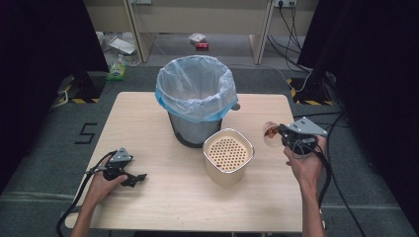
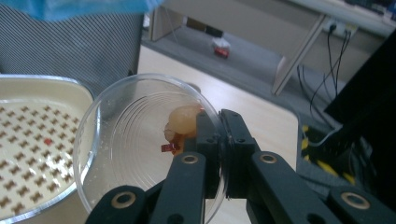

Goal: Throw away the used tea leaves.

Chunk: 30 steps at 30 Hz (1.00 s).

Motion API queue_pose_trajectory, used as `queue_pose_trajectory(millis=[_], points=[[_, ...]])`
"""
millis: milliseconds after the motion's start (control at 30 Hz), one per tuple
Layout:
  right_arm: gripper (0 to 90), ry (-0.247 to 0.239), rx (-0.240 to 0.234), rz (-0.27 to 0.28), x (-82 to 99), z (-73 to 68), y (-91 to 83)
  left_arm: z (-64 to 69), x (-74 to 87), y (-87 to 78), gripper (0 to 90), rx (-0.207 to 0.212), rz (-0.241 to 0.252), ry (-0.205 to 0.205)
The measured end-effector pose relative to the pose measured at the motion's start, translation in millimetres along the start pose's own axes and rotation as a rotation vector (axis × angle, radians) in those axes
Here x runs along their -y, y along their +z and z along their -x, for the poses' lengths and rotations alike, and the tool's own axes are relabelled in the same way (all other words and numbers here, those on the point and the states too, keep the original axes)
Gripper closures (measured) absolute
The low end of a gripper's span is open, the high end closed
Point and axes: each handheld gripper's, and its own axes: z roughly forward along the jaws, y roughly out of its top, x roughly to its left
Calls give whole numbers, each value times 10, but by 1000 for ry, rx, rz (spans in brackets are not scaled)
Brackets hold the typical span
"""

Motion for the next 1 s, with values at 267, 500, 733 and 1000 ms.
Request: queue_pose_trajectory(millis=[267, 500, 733, 1000], points=[[873, -172, 24, 110, -313, -285, 4, 0, 0, 0, 0, 0, 0, 0], [874, -471, 128, 185, -383, -665, 73, 0, 0, 0, 0, 0, 0, -1], [875, -595, 213, 282, -252, -931, 179, 0, 0, 0, 0, 0, 0, 0], [876, -847, 336, 354, -32, -1272, 276, 0, 0, 0, 0, 0, 1, 0]])
